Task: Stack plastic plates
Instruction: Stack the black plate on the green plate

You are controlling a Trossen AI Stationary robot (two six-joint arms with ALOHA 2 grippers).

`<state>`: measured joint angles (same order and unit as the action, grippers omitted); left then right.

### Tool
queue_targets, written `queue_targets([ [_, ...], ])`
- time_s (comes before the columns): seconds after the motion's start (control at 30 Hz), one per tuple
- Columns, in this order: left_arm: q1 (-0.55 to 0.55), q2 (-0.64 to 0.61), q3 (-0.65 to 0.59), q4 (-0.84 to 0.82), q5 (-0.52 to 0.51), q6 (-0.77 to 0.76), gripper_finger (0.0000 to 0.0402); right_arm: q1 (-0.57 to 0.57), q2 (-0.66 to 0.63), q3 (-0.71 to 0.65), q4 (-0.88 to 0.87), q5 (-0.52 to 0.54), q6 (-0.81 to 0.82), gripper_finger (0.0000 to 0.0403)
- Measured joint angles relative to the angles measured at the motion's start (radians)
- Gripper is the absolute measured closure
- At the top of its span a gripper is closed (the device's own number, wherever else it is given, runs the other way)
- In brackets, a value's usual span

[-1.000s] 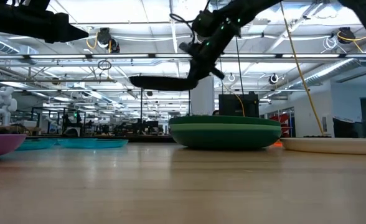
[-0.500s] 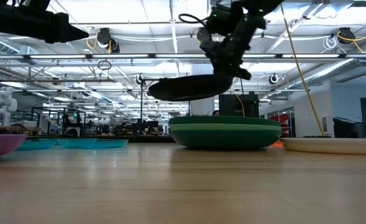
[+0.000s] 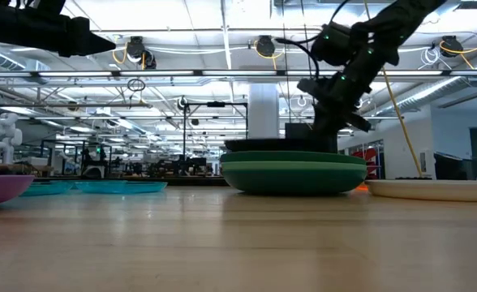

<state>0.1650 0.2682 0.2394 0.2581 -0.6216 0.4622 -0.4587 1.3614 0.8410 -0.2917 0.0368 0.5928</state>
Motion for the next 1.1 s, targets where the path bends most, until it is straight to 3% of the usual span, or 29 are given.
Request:
queue_targets([
  [0.63,0.000,0.000,0.000,0.000,0.000,0.007,0.0330,0.002,-0.004,-0.029,0.025,0.048,0.038,0.0396],
  [1.1,0.000,0.000,0.000,-0.001,0.000,0.006,0.0330,0.003,-0.033,-0.007,0.020,0.007,0.064,0.0307],
])
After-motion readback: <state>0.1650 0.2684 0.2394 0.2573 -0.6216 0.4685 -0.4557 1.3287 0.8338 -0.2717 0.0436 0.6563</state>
